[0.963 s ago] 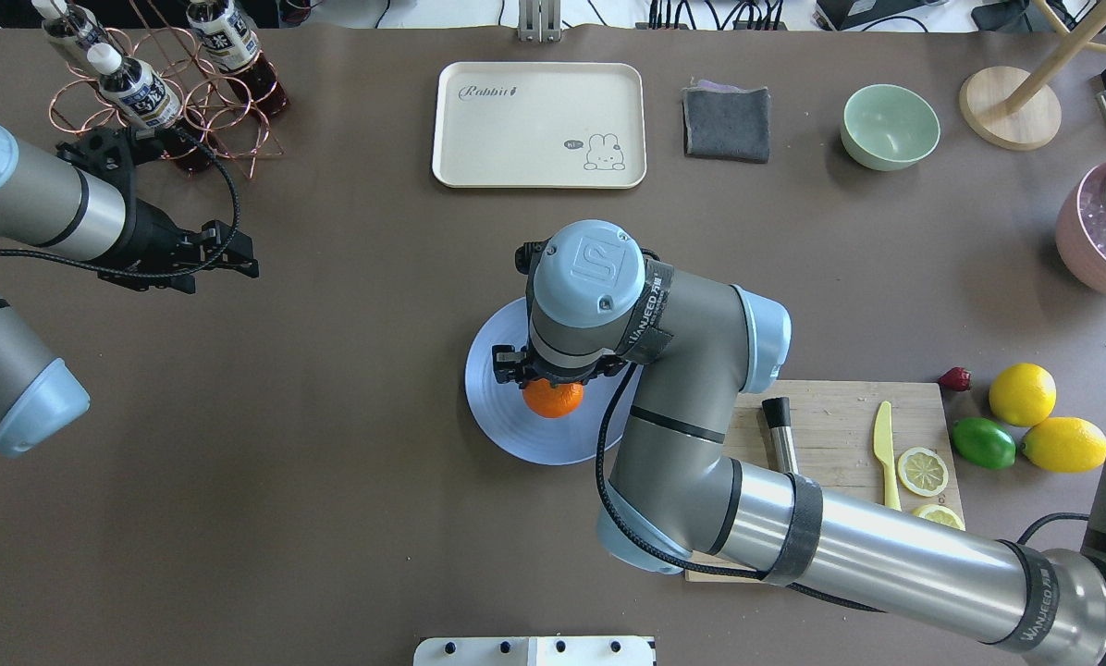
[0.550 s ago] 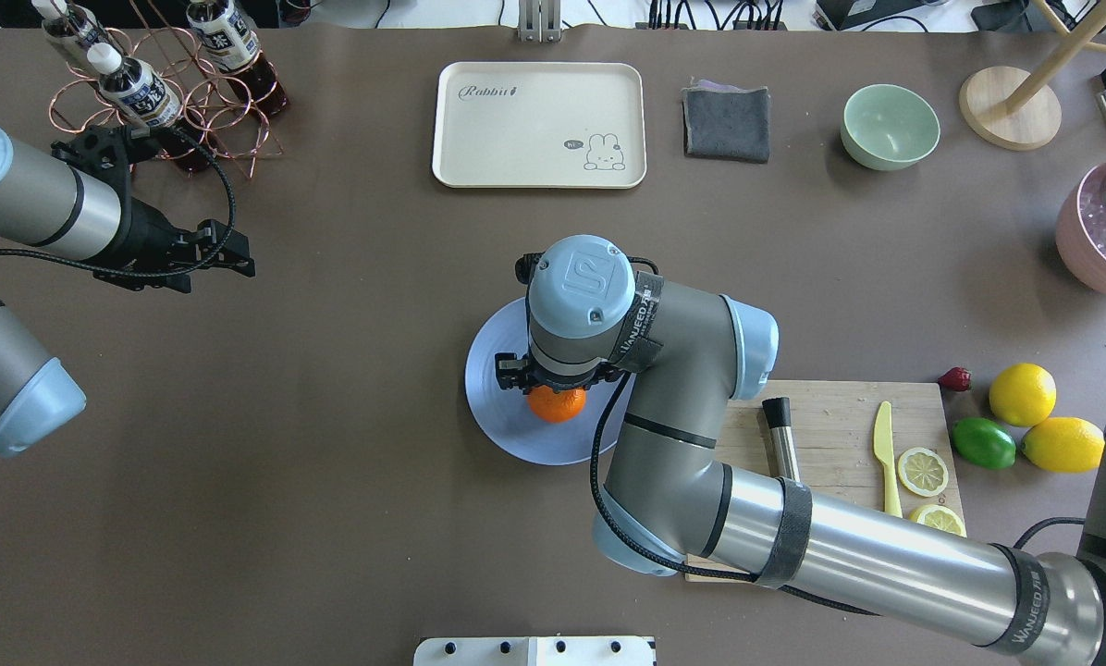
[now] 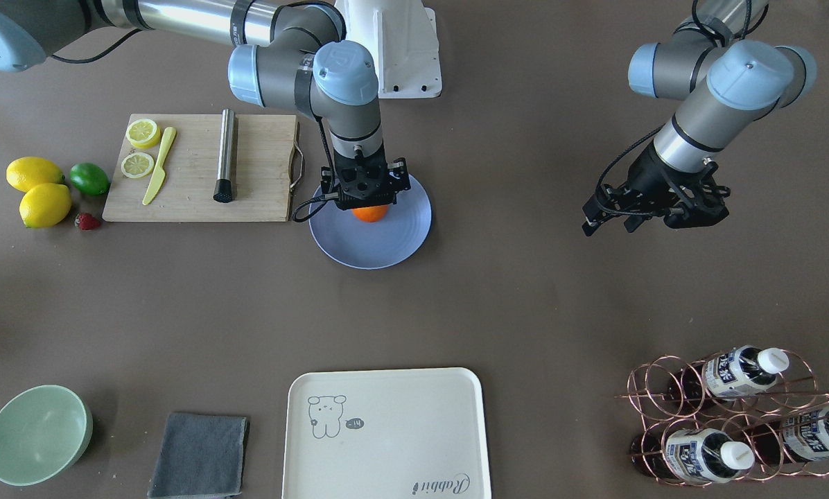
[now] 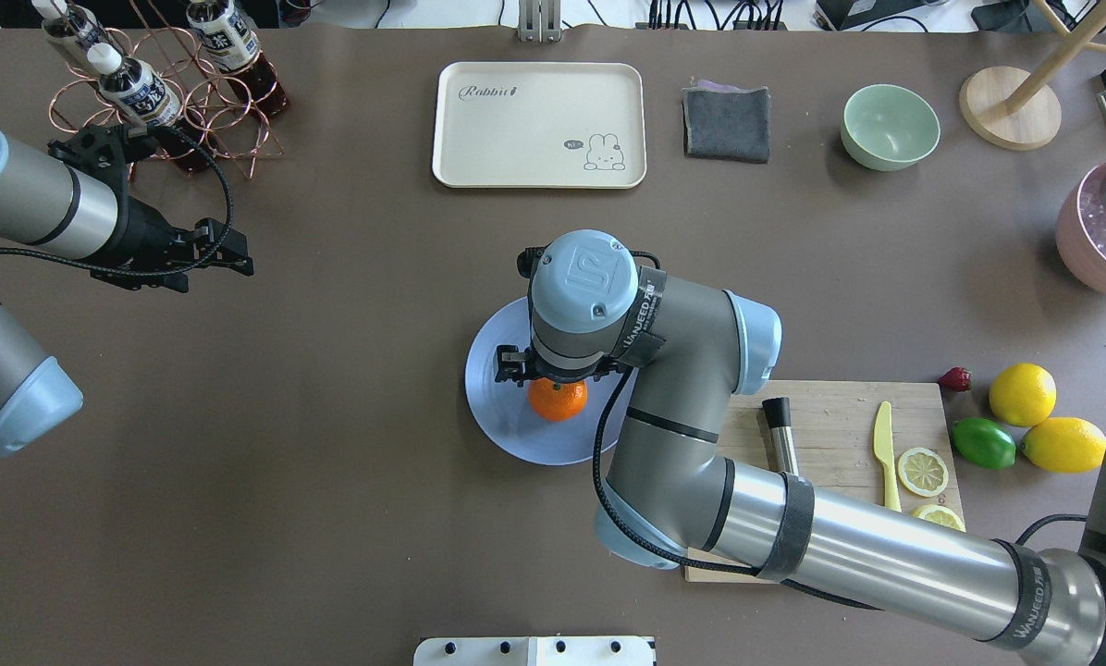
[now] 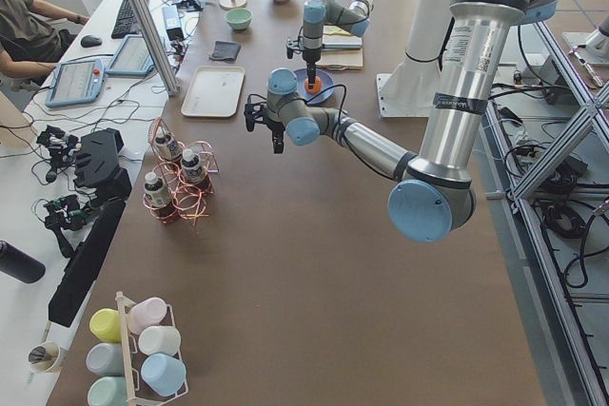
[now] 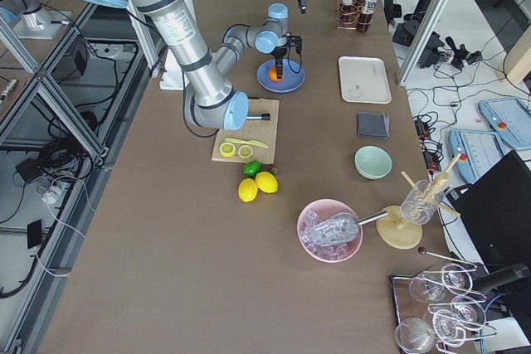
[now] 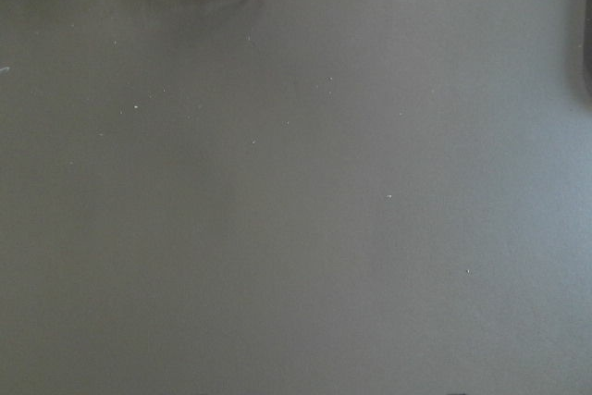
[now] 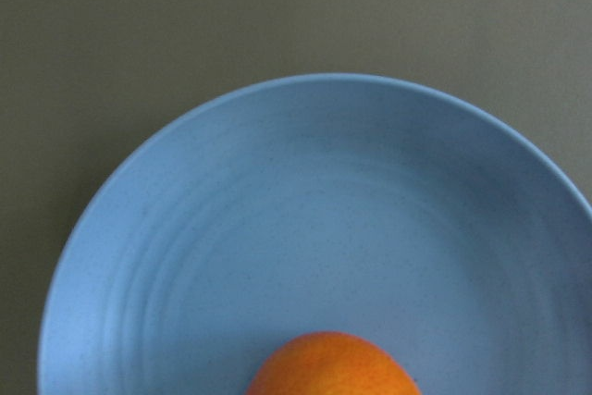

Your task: Pick orange to plate

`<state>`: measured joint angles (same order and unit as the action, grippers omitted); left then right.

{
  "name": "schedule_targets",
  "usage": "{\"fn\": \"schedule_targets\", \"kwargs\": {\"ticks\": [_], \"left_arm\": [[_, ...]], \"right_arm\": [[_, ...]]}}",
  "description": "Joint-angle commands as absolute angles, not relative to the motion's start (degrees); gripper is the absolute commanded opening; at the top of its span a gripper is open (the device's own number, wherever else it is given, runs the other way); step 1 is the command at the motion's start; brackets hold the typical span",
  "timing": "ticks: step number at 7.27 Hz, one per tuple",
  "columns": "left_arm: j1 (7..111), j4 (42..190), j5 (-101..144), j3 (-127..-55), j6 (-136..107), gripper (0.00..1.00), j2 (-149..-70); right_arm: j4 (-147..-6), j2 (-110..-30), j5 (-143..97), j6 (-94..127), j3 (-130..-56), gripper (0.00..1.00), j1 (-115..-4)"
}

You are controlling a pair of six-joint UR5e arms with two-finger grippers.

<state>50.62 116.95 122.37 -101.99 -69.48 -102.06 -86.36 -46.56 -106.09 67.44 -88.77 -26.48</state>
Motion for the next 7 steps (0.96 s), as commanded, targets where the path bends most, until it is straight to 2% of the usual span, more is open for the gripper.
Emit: {"fn": "schedule_targets", "kwargs": {"ticks": [1, 4, 7], "left_arm": [[58.0, 116.7, 129.2, -102.5, -64.8, 0.89, -100.1], [72.0, 113.1, 135.4, -101.3, -33.3, 0.89, -89.9], [86.1, 98.7, 142.7, -101.0, -1.6, 0.89, -84.7]], "right_arm": [[-86.9, -49.6, -113.1, 66.5, -92.9, 1.00, -34.2], [-86.9, -67.8, -126.1, 41.1, -102.1, 1.00, -53.6], [-87.0, -85.1, -133.8, 7.5, -101.6, 1.00, -71.8]]}}
